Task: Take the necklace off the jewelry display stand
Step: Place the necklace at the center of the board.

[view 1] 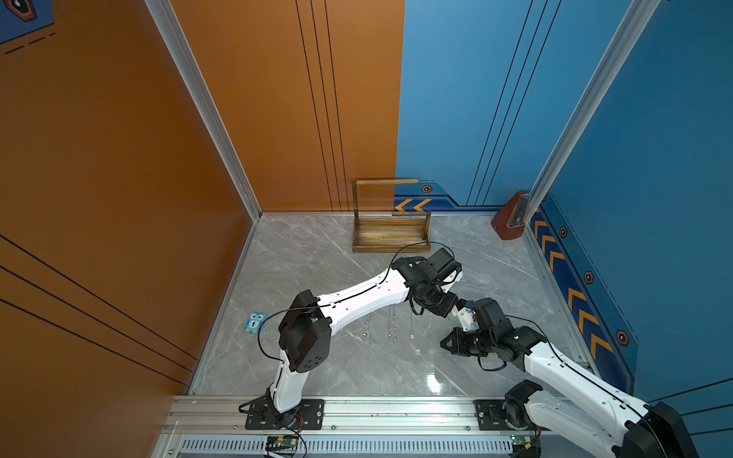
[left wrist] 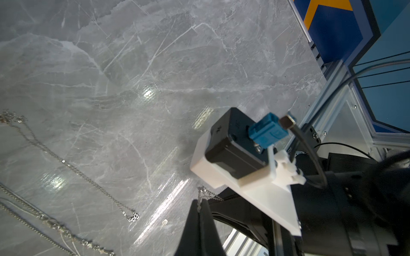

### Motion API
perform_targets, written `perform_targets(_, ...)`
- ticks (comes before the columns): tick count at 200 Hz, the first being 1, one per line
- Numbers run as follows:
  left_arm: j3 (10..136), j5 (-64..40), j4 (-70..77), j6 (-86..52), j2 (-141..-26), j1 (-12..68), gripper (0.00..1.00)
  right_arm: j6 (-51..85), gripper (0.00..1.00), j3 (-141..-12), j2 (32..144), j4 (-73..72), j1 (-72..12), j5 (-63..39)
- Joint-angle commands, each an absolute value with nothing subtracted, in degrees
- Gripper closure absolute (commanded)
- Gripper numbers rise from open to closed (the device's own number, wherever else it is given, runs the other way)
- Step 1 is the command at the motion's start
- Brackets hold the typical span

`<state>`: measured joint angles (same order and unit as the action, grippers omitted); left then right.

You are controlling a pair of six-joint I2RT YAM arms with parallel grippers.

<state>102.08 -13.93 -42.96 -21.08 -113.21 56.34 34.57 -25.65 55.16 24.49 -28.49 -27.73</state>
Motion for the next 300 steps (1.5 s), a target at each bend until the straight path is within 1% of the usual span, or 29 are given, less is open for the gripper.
perform_targets(1,101.6,-13.8,-42.1,-21.4,-114.4,55.0,1.00,33.5,0.97,-27.3,58.9,24.5,-27.8,-26.6)
perform_targets(57,104.9,-16.7,-42.2,-21.0,-119.3,50.8,1.00,30.1,0.97,-31.9,72.0,20.4,-24.1,-28.2)
perform_targets(73,106.4,-17.3,-42.2,-21.0,-121.4,49.6,1.00,29.5,0.93,-33.3,75.3,19.2,-23.2,-28.9)
perform_targets(96,108.7,-18.4,-42.2,-21.2,-124.3,47.9,1.00,28.6,0.92,-35.4,79.8,18.1,-22.8,-29.4)
perform_targets(108,110.2,-19.0,-42.3,-21.0,-125.8,47.2,1.00,28.3,0.89,-36.4,81.7,17.6,-22.6,-29.4)
perform_targets(133,113.3,-20.1,-42.2,-20.8,-129.1,46.0,1.00,28.2,0.88,-38.2,85.5,16.6,-21.9,-29.8)
perform_targets(160,116.3,-21.1,-42.4,-20.8,-132.3,45.3,1.00,28.2,0.82,-39.7,87.4,16.4,-20.9,-29.5)
perform_targets(206,120.6,-21.9,-42.5,-21.0,-136.5,43.8,1.00,28.1,0.65,-41.6,90.0,16.4,-19.6,-28.8)
perform_targets(231,121.5,-22.4,-42.5,-21.1,-137.7,43.3,1.00,28.3,0.61,-41.9,90.0,16.4,-19.0,-27.9)
perform_targets(254,122.1,-22.6,-42.6,-20.9,-138.7,42.9,1.00,28.4,0.54,-41.6,89.6,16.1,-18.9,-27.2)
perform_targets(278,122.7,-21.1,-42.7,-20.7,-139.4,42.5,1.00,29.4,0.51,-40.3,88.2,15.0,-18.4,-26.4)
perform_targets(300,123.7,-19.1,-42.9,-20.1,-140.4,42.2,1.00,30.5,0.45,-38.1,86.1,13.3,-17.4,-25.8)
